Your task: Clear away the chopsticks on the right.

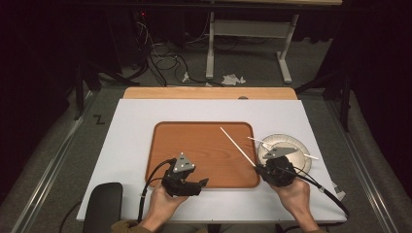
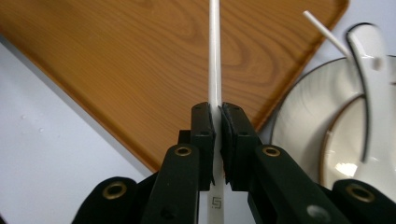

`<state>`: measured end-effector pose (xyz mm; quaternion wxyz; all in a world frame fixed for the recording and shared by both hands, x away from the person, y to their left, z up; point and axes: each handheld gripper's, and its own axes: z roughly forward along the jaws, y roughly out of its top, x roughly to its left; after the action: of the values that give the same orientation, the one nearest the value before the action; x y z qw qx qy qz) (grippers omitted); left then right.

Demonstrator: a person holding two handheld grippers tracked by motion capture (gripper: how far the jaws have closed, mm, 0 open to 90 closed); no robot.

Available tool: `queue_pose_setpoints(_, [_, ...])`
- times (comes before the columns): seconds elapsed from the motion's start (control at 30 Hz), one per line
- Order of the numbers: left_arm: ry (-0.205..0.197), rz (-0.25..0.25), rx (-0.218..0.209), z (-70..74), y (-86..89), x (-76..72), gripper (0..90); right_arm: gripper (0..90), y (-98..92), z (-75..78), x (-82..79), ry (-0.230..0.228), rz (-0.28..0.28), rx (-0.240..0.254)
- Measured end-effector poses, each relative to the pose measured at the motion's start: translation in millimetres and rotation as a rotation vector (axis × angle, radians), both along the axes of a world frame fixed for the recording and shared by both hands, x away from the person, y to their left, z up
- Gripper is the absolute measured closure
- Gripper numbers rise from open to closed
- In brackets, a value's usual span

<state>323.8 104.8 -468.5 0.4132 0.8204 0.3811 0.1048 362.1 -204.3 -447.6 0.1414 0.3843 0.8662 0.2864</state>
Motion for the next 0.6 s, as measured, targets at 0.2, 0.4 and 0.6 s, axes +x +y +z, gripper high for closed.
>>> queue_pose_setpoints(0.2, [-0.003, 0.054, -0.001, -0.5, 9.3, -7.7, 35.8, 85.1, 13.5, -15.8, 16.2, 0.053, 0.002, -0.026])
queue_pose_setpoints(0.4, [-0.004, 0.091, 0.007, -1.2, 15.8, -14.4, 35.8, 85.1, 25.7, -22.6, 26.8, 0.052, 0.017, -0.055])
queue_pose_setpoints(0.6, [-0.006, 0.124, 0.012, -0.8, 22.7, -20.7, 35.8, 84.9, 37.1, -33.9, 37.1, 0.083, 0.033, -0.101])
